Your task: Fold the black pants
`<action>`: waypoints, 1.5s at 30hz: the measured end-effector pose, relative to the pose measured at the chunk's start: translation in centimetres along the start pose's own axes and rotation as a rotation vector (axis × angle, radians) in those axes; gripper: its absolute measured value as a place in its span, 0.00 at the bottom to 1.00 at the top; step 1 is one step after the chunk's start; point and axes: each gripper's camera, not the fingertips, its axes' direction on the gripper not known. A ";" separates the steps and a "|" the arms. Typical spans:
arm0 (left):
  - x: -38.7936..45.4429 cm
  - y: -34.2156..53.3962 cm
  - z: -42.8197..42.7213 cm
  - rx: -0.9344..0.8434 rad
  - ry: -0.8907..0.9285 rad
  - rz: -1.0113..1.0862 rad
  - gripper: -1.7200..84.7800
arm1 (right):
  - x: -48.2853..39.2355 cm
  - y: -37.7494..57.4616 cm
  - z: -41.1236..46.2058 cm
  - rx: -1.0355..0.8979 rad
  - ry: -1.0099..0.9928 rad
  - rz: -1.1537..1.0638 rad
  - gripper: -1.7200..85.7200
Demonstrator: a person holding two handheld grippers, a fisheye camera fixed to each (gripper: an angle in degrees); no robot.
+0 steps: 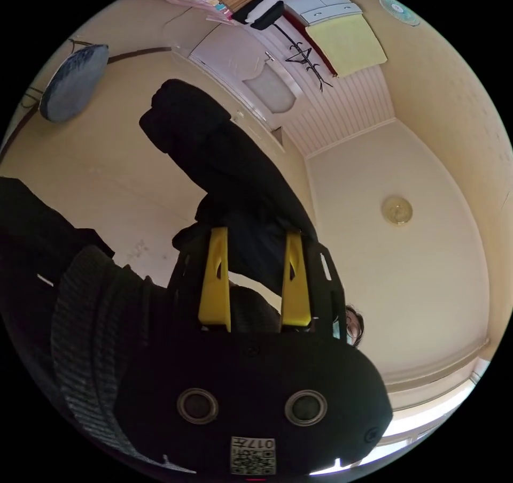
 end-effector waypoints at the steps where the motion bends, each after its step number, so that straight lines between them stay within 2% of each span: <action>1: 0.3 -0.4 -0.4 0.001 -0.022 0.001 0.19 | 0.7 0.0 1.0 0.004 0.017 -0.011 0.04; 4: 1.8 -2.3 -1.5 0.000 -0.099 -0.019 0.18 | 3.5 0.2 3.8 0.029 0.056 -0.008 0.04; 9: 3.1 -6.3 -0.7 -0.141 -0.183 -0.031 0.18 | 8.2 1.4 9.8 0.023 0.082 0.000 0.04; 16: 0.6 -8.7 0.5 -0.199 -0.095 -0.131 0.17 | 16.4 3.0 17.3 -0.018 0.120 0.057 0.04; 19: 0.7 -9.0 1.1 -0.223 0.002 -0.114 0.17 | 19.7 3.5 19.3 -0.006 0.143 0.080 0.04; 22: 1.3 -9.4 -0.4 -0.120 0.098 -0.064 0.17 | 23.9 5.0 21.0 0.050 0.058 0.133 0.03; 26: 2.3 -10.3 -3.3 0.136 0.250 0.099 0.13 | 29.9 7.9 24.7 0.050 -0.012 0.256 0.03; 28: 2.8 -10.1 -4.3 0.233 0.272 0.165 0.10 | 33.0 9.2 26.6 0.032 0.035 0.334 0.03; 32: 5.5 -8.5 -6.9 0.432 0.276 0.426 0.06 | 36.0 9.7 26.8 0.009 0.139 0.426 0.03; 35: 7.4 -7.4 -8.1 0.520 0.381 0.628 0.06 | 37.0 9.1 25.1 -0.021 0.254 0.473 0.03; 38: 10.5 -5.9 -7.9 0.573 0.391 0.869 0.05 | 37.5 7.7 24.1 -0.190 0.368 0.494 0.03; 40: 12.7 -4.5 -7.1 0.591 0.311 1.039 0.05 | 37.5 6.7 24.4 -0.420 0.473 0.484 0.03; 42: 15.3 -1.9 -4.7 0.635 0.142 1.268 0.05 | 37.7 6.5 25.1 -0.629 0.514 0.486 0.03; 43: 15.8 -1.2 -3.8 0.641 0.096 1.321 0.05 | 37.7 6.8 25.9 -0.779 0.532 0.474 0.03; 45: 17.3 0.8 0.2 0.644 -0.114 1.473 0.05 | 37.4 7.6 27.4 -1.010 0.557 0.444 0.03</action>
